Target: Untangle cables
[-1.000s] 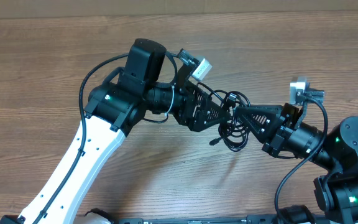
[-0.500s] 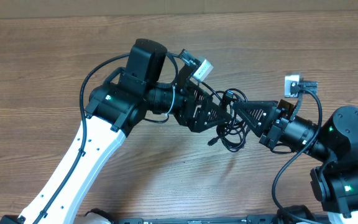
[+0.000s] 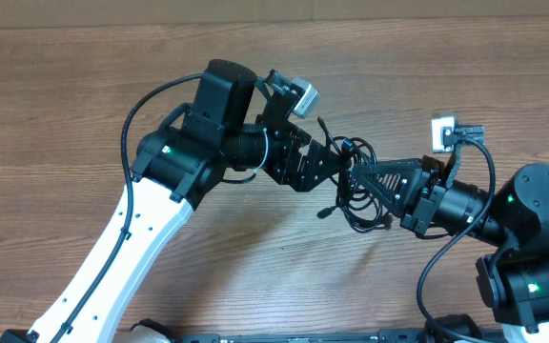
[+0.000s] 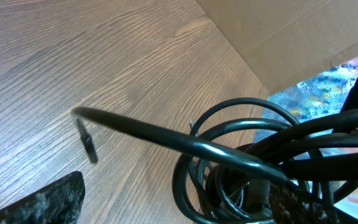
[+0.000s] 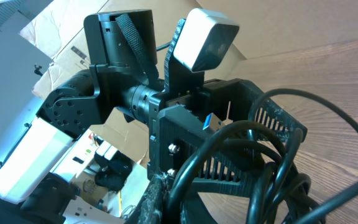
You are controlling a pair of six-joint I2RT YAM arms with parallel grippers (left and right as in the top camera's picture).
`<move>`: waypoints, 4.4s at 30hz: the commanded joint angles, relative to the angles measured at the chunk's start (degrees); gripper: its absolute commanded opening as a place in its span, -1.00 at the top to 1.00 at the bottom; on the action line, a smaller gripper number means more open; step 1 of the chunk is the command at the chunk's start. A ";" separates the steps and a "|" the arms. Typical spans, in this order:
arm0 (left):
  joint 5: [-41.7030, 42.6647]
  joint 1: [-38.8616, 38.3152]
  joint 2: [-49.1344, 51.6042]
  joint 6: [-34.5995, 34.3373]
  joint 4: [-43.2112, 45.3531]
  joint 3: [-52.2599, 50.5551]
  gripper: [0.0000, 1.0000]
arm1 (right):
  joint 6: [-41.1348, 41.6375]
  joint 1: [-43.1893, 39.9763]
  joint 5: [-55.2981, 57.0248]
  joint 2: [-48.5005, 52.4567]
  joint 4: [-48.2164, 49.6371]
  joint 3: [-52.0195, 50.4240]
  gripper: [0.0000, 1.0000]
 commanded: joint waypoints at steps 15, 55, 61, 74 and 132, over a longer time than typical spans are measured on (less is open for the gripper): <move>22.38 -3.08 -0.26 23.63 4.66 0.57 -0.87 | 0.24 -0.07 -0.98 -0.42 1.25 1.33 0.92; 3.34 0.35 -0.26 -18.51 14.88 0.57 0.92 | -6.29 -0.11 11.43 -0.17 -15.06 1.33 -0.37; 5.92 -1.22 -0.26 -18.47 14.84 0.55 0.91 | -5.84 -0.11 20.74 3.23 -18.21 1.33 -0.32; -9.73 -0.20 -0.26 -18.47 10.16 0.55 0.92 | -4.15 -0.11 13.38 1.42 -16.24 1.33 -1.00; 27.32 12.26 -0.26 -5.20 -5.31 0.55 -0.76 | -1.46 -0.17 6.16 4.35 6.54 1.33 0.92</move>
